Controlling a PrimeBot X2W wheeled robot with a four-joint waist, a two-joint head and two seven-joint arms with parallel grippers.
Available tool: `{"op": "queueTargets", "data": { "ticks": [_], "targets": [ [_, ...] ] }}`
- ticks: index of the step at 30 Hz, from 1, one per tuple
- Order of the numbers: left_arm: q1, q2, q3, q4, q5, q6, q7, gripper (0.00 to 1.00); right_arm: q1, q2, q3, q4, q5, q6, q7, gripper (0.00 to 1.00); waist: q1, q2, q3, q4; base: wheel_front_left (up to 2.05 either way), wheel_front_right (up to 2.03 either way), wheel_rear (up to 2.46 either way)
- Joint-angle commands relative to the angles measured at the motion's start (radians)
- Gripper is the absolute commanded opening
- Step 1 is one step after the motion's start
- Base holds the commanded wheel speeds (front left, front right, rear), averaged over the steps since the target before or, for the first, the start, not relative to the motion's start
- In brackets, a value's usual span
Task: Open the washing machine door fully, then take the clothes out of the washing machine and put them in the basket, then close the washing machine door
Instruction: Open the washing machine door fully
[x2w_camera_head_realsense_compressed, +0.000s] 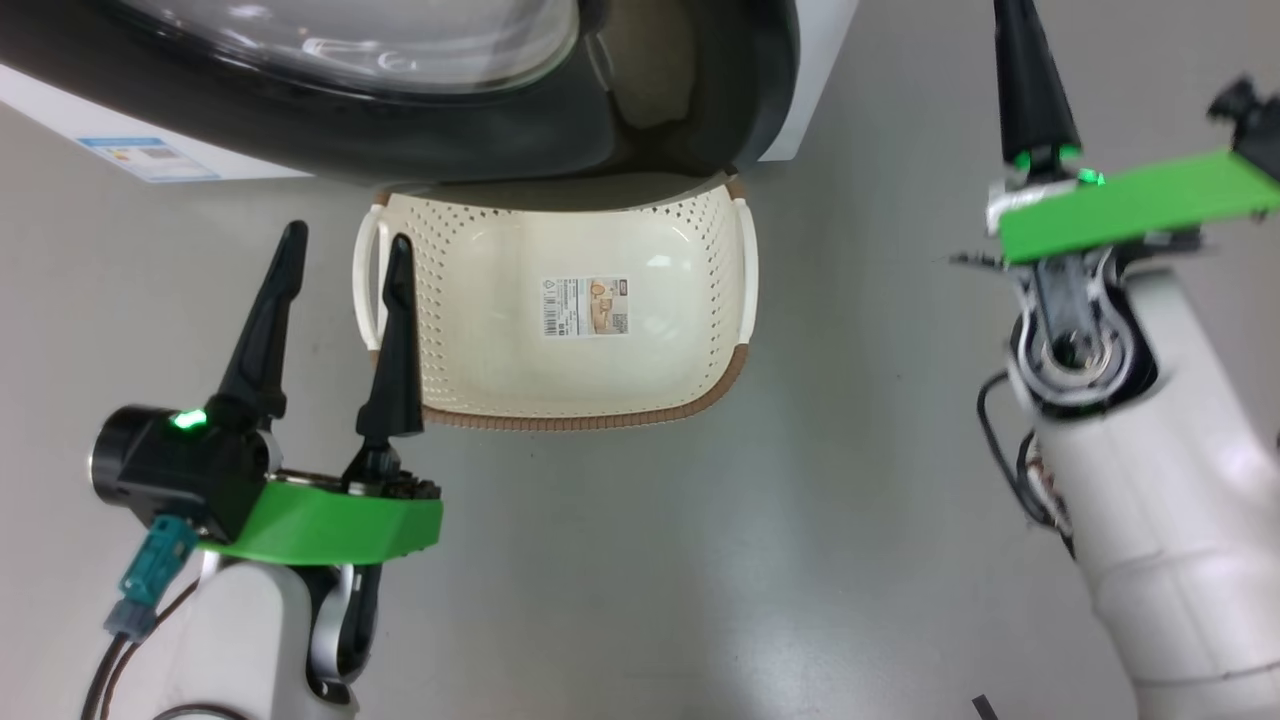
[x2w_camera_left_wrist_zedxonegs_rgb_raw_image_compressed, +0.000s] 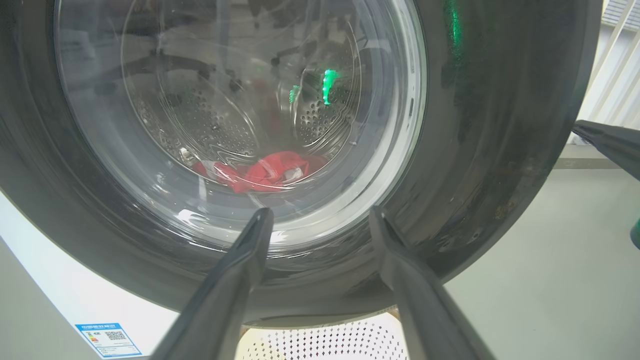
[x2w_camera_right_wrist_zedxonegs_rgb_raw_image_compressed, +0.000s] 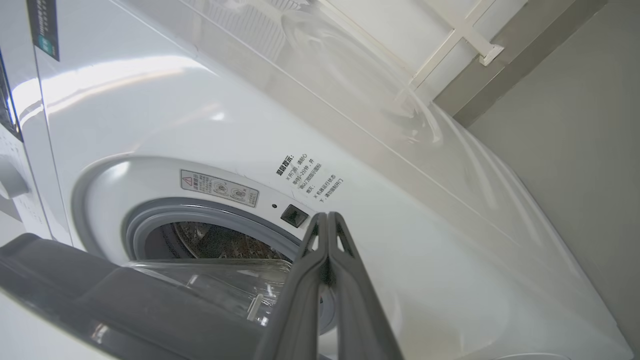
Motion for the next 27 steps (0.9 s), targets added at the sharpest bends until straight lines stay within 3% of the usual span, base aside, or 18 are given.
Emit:
{"op": "queueTargets", "data": {
  "ticks": [1,11,23,27],
  "targets": [
    [0.006,0.019,0.022,-0.023,0.005,0.003,-0.008,1.0,-0.033,0.005,0.024,-0.017,0.061,0.007,0.034,0.0,0.0,0.0,0.001,0.006,0.0,0.0,0.0],
    [0.009,0.019,0.009,-0.013,0.0,0.003,-0.008,1.0,-0.2,-0.006,0.015,0.109,0.406,0.007,0.366,0.0,0.0,0.0,-0.004,0.029,0.0,0.0,0.0],
    [0.008,0.019,0.004,-0.005,-0.002,0.0,-0.008,1.0,-0.366,-0.001,0.029,0.339,0.615,0.007,0.718,0.0,0.0,0.0,0.0,0.038,0.0,0.0,0.0],
    [0.005,0.019,0.003,-0.005,0.016,0.006,-0.008,1.0,-0.423,0.001,0.047,0.398,0.643,0.007,0.785,0.0,0.0,0.0,0.004,0.039,0.0,0.0,0.0]
  ]
}}
